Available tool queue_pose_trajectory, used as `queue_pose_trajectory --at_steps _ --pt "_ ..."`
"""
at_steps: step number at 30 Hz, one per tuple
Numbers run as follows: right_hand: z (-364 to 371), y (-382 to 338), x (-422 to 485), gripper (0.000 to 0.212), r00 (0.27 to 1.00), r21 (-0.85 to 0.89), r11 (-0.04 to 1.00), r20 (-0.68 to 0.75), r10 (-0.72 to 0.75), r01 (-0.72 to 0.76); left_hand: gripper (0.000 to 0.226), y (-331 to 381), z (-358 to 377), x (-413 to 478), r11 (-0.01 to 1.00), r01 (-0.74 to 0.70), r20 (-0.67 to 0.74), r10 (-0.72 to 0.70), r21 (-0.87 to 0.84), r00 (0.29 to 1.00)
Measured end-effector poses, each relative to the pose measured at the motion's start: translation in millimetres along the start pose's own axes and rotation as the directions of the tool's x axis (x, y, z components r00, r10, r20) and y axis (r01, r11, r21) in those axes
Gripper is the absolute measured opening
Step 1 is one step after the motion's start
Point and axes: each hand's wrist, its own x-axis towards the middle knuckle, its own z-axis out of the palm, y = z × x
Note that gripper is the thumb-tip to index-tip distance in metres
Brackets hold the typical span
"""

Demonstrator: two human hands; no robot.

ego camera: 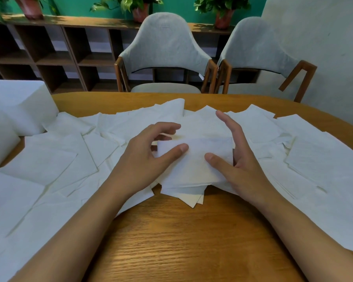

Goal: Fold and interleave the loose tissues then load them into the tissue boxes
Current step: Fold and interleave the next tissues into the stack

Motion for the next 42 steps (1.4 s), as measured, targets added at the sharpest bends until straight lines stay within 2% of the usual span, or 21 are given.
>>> queue_pose_trajectory --at_steps 4,9,12,14,18,21,23,26,29,33,38,42 --pt "-4.0 -0.2 1.7 0.066 0.999 0.046 0.999 -0.036 -0.001 0.003 0.034 -4.3 2.2 1.0 0.99 0.097 -0.005 -0.098 -0.104 0.995" --pt "-6.6 -1.2 1.3 0.062 1.0 0.099 0.995 0.015 -0.009 0.007 0.04 -7.2 9.2 0.2 0.983 0.131 -0.091 -0.144 -0.131 0.985" --pt "-7.4 2.0 0.7 0.039 0.998 0.08 0.997 0.059 0.014 -0.019 0.04 -7.2 11.7 -0.2 0.975 0.147 -0.114 -0.167 -0.166 0.979" --pt "-7.4 6.5 1.3 0.029 0.998 0.027 0.998 0.024 0.051 -0.051 0.042 -3.5 12.7 -1.8 0.968 0.144 -0.093 -0.165 -0.204 0.982" --pt "-9.9 8.2 4.3 0.03 0.995 0.072 0.992 -0.011 0.101 -0.1 0.047 1.4 14.9 -3.3 0.959 0.146 -0.073 -0.168 -0.245 0.983" --pt "-12.0 5.3 4.3 0.031 0.995 0.064 0.995 -0.047 0.083 -0.08 0.051 1.6 15.0 -3.7 0.956 0.219 -0.056 -0.234 -0.193 0.971" --pt "-12.9 5.8 4.3 0.031 0.993 0.075 0.994 -0.081 0.081 -0.075 0.047 3.3 15.3 -5.0 0.929 0.25 0.009 -0.257 -0.272 0.966" --pt "-14.2 7.5 5.0 0.031 0.988 0.09 0.993 -0.125 0.093 -0.082 0.044 7.6 14.7 -6.8 0.907 0.228 0.071 -0.217 -0.353 0.974" --pt "-16.5 8.7 4.9 0.032 0.987 0.088 0.993 -0.135 0.09 -0.079 0.041 6.7 15.6 -6.4 0.917 0.214 0.068 -0.204 -0.338 0.977" --pt "-17.0 9.9 5.7 0.031 0.986 0.067 0.995 -0.142 0.087 -0.078 0.039 6.2 16.5 -6.5 0.871 0.277 0.071 -0.272 -0.405 0.96" --pt "-17.6 8.7 5.4 0.032 0.989 0.037 0.997 -0.133 0.069 -0.064 0.018 10.1 18.5 -7.7 0.85 0.307 0.041 -0.321 -0.427 0.946" --pt "-15.3 9.0 5.5 0.032 0.99 0.019 0.998 -0.127 0.07 -0.068 0.014 5.8 19.8 -6.6 0.848 0.331 0.02 -0.355 -0.414 0.935"
